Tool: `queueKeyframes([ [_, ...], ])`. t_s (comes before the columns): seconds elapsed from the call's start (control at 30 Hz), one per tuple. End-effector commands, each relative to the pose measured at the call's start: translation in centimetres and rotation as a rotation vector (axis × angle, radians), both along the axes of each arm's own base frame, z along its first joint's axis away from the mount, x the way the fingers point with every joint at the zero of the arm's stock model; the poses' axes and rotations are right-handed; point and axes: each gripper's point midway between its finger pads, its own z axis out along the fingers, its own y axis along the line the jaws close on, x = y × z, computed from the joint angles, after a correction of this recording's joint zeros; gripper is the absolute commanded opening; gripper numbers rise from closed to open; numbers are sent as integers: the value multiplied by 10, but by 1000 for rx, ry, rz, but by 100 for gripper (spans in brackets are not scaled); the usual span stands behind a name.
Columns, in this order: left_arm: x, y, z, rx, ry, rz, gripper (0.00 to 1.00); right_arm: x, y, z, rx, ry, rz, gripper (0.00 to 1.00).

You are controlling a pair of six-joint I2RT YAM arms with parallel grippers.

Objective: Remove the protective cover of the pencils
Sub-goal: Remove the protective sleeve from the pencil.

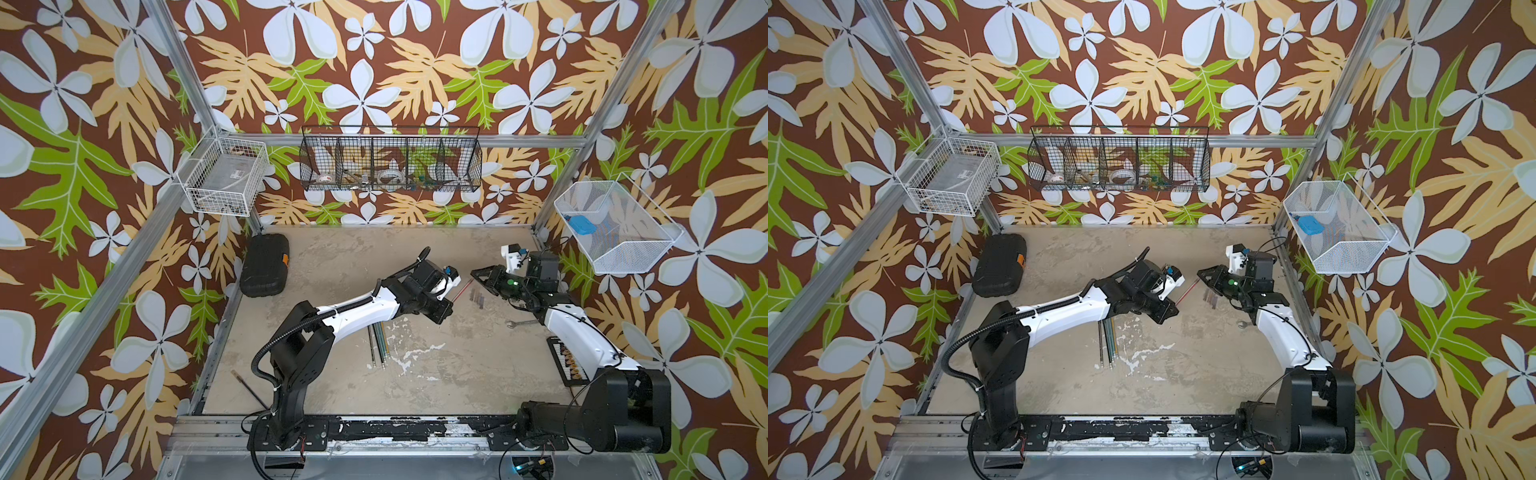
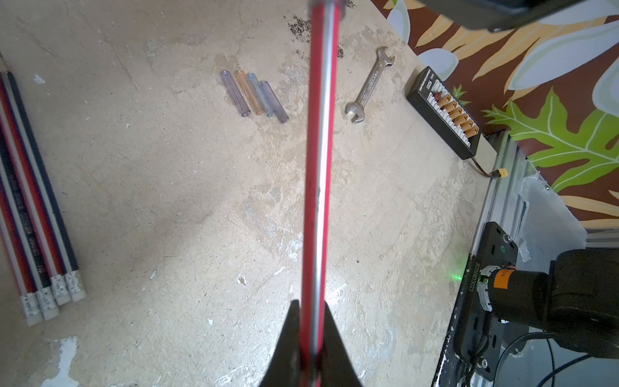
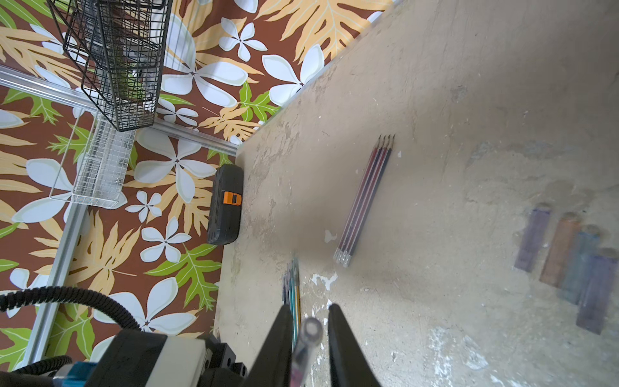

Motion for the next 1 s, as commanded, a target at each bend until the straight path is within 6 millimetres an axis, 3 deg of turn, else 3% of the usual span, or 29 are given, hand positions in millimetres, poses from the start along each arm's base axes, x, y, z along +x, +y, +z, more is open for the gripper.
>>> queueKeyframes([
  [0.0,-1,-1,5,-7,-11,-5,0,4,0,8,4,-25,-4,21],
  [0.27,-3,-3,6,-16,-4,-10,0,5,-3,9,-14,-25,-17,0],
  [0.67,-3,-1,6,-13,-1,0,0,25,-26,19,-34,-47,-88,0],
  [0.97,-3,-1,9,-13,-9,3,0,38,-60,20,-83,-33,-198,0],
])
